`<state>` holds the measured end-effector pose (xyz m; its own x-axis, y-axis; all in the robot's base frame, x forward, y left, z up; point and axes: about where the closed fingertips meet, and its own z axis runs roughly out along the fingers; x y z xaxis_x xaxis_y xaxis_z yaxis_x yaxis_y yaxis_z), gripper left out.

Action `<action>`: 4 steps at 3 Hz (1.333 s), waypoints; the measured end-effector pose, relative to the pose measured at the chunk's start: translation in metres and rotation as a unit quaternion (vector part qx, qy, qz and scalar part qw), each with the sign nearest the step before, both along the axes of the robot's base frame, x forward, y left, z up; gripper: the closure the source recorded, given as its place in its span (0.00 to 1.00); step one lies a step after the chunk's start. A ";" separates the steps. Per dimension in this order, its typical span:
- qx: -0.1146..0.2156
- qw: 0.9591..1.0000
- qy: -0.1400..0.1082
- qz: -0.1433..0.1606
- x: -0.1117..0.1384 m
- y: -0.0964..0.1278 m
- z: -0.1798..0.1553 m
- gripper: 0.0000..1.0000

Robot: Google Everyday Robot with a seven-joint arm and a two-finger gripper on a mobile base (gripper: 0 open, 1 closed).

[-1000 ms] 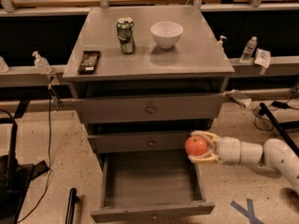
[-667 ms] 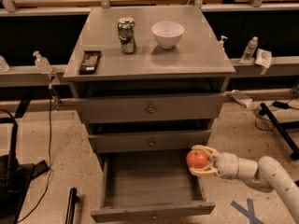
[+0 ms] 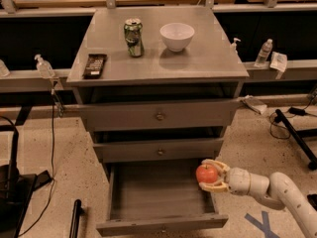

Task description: Place apple into bottom drawer

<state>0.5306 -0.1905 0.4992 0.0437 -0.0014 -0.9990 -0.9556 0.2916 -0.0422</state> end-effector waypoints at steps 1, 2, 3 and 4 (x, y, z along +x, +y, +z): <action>-0.018 1.000 0.001 -0.003 0.018 0.001 -0.031 1.00; -0.055 0.998 0.008 -0.018 0.053 -0.001 -0.098 1.00; -0.093 0.995 0.025 -0.030 0.078 -0.005 -0.156 1.00; -0.135 0.989 0.048 -0.027 0.091 -0.004 -0.209 1.00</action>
Offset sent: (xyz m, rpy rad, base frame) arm 0.1015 -0.0183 -0.1836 -0.2072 0.0294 -0.0990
